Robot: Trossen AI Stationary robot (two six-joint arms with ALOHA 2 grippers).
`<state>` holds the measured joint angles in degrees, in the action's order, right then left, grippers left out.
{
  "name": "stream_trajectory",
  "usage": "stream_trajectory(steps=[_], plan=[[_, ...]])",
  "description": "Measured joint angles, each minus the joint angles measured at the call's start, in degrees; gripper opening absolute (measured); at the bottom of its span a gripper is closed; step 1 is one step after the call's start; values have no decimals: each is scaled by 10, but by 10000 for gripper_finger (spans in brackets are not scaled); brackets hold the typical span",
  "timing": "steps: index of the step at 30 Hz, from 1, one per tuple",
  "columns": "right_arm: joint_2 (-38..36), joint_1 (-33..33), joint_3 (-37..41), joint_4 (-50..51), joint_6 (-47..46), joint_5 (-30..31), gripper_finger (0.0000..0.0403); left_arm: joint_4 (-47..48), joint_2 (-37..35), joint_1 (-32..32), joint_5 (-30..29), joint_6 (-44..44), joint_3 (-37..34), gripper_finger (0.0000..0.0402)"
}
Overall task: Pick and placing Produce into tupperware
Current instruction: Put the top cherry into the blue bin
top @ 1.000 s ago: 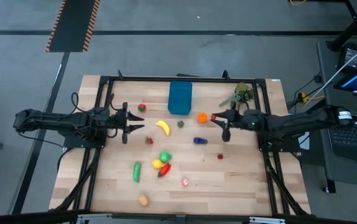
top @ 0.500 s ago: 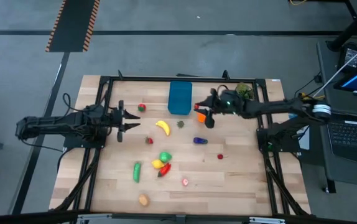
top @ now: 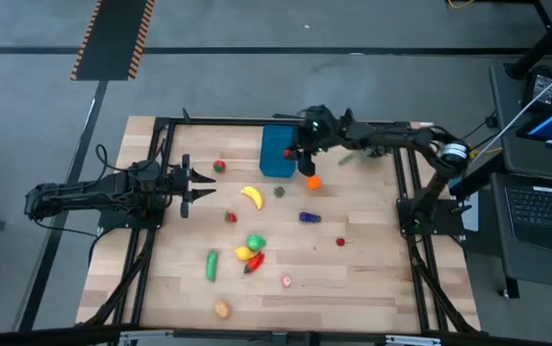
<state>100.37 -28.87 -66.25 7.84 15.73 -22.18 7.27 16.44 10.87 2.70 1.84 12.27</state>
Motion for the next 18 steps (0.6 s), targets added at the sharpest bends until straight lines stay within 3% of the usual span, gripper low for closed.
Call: stream_trajectory(steps=[7, 14, 18], plan=[[96, -31, -160, 164, 41, 0, 113, 0, 0, 0, 0, -1, 0, 124], [171, -59, -250, 214, 31, 4, 113, 0, 0, 0, 0, -1, 0, 124], [202, -68, -289, 250, 7, 50, 113, 1, 0, 0, -2, 0, 0, 124]])
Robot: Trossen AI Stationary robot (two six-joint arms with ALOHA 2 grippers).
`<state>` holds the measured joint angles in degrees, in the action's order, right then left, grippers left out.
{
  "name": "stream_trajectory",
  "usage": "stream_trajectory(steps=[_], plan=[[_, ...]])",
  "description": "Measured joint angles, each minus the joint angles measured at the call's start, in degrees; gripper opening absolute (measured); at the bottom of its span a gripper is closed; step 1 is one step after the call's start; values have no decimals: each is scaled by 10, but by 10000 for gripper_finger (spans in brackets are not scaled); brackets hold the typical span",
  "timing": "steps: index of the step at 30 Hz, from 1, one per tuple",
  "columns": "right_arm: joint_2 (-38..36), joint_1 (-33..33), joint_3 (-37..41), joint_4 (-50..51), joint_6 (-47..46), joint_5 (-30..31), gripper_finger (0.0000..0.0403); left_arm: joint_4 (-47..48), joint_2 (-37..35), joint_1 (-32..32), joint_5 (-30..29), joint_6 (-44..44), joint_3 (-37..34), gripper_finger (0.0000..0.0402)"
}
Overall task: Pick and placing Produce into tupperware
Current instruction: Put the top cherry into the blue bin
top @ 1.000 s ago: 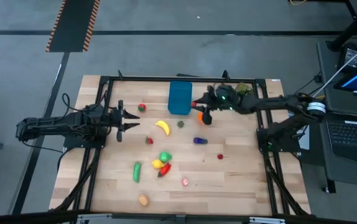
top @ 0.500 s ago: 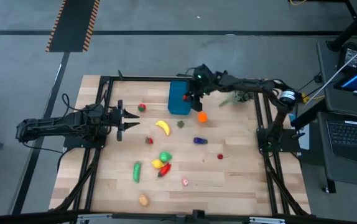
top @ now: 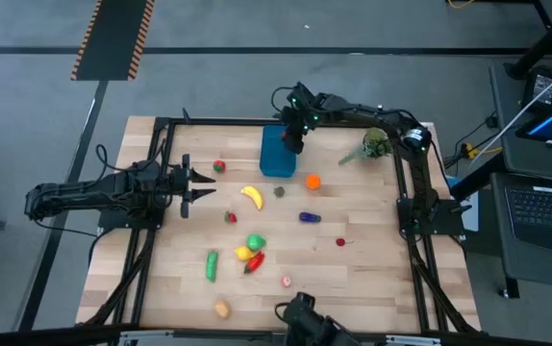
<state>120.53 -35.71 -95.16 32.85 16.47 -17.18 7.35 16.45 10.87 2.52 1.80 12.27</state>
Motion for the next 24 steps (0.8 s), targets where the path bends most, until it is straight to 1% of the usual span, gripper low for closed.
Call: stream_trajectory(steps=[9, 13, 16, 24], plan=[[46, -6, -51, 21, -10, 15, 113, 1, 0, 0, -5, 2, 0, 124], [53, -6, -53, 34, -10, 19, 113, 2, 0, 0, -5, 3, 0, 124], [54, -6, -53, 48, -10, 39, 113, 4, 0, 0, -5, 3, 0, 124], [54, -5, -52, 58, 1, 41, 113, 4, 0, 0, -6, 3, 0, 124]])
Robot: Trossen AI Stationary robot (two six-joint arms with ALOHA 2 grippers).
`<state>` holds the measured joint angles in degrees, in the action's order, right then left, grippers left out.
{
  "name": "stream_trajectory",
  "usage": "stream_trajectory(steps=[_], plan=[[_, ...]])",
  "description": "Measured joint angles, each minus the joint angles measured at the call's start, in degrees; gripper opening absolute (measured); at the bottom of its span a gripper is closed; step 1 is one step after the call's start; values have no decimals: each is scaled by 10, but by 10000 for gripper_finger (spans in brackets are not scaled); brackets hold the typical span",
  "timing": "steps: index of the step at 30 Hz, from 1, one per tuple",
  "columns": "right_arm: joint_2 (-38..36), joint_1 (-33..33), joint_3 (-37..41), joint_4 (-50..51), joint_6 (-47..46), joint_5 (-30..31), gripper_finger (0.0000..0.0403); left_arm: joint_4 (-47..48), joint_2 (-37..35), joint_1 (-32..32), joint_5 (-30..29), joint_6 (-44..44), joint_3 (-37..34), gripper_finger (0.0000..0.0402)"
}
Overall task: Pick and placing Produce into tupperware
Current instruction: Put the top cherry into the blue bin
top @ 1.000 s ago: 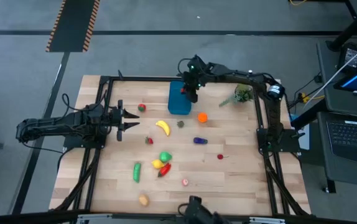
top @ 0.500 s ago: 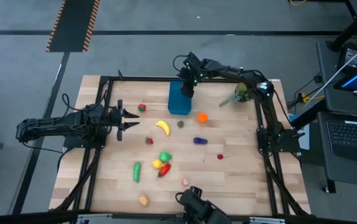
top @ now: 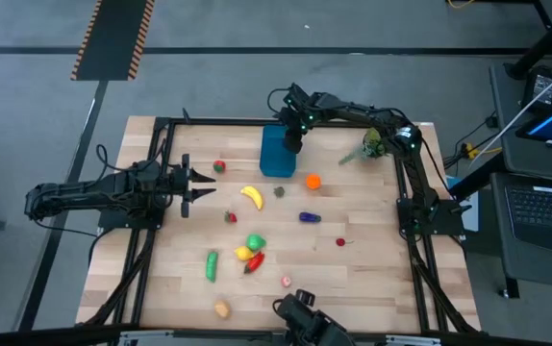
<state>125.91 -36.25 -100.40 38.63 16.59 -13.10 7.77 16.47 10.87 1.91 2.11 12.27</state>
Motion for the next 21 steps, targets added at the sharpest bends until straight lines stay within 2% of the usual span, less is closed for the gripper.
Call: stream_trajectory(steps=[21], plan=[[19, 13, 2, -16, 6, 0, 113, 4, 0, 0, -12, 1, 0, 124]])
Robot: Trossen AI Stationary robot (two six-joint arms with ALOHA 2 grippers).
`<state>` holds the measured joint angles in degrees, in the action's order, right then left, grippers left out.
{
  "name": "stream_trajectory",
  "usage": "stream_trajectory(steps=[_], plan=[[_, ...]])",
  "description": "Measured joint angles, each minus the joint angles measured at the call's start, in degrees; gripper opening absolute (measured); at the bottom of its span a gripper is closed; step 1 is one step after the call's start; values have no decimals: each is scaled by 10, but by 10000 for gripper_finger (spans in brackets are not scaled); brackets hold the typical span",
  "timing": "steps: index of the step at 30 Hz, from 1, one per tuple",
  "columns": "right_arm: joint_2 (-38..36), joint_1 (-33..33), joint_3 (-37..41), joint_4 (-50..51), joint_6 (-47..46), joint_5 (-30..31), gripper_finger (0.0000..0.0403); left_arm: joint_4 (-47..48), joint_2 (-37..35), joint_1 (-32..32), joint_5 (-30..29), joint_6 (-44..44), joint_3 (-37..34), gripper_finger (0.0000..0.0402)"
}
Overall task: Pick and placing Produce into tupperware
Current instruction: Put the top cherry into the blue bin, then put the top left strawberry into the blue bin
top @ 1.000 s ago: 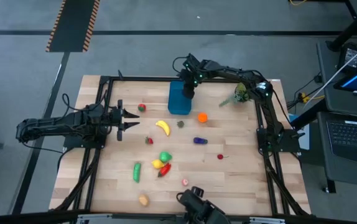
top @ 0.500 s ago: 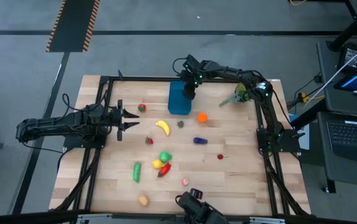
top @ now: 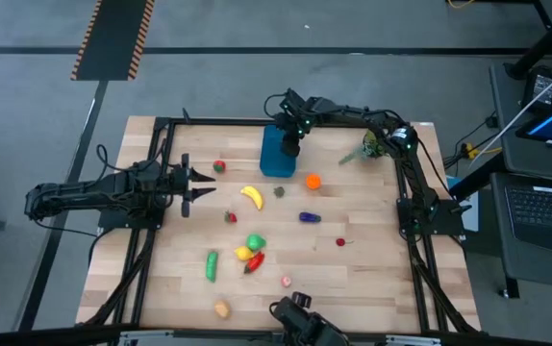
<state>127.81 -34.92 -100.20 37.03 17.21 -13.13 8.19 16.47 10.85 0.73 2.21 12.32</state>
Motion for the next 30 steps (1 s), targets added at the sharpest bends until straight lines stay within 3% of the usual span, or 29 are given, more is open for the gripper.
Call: stream_trajectory(steps=[4, 11, 19, 30], plan=[[0, 0, 0, 1, 0, 0, 114, 0, 0, 0, -1, 0, 0, 124], [0, 1, 0, 1, 5, -3, 160, 0, 0, 0, -1, 0, 0, 124], [0, 1, -3, 4, 11, -5, 146, 0, 0, 0, -1, 0, 0, 124], [-1, 9, -143, 92, -31, -5, 123, 0, 0, 0, -1, 0, 0, 124]])
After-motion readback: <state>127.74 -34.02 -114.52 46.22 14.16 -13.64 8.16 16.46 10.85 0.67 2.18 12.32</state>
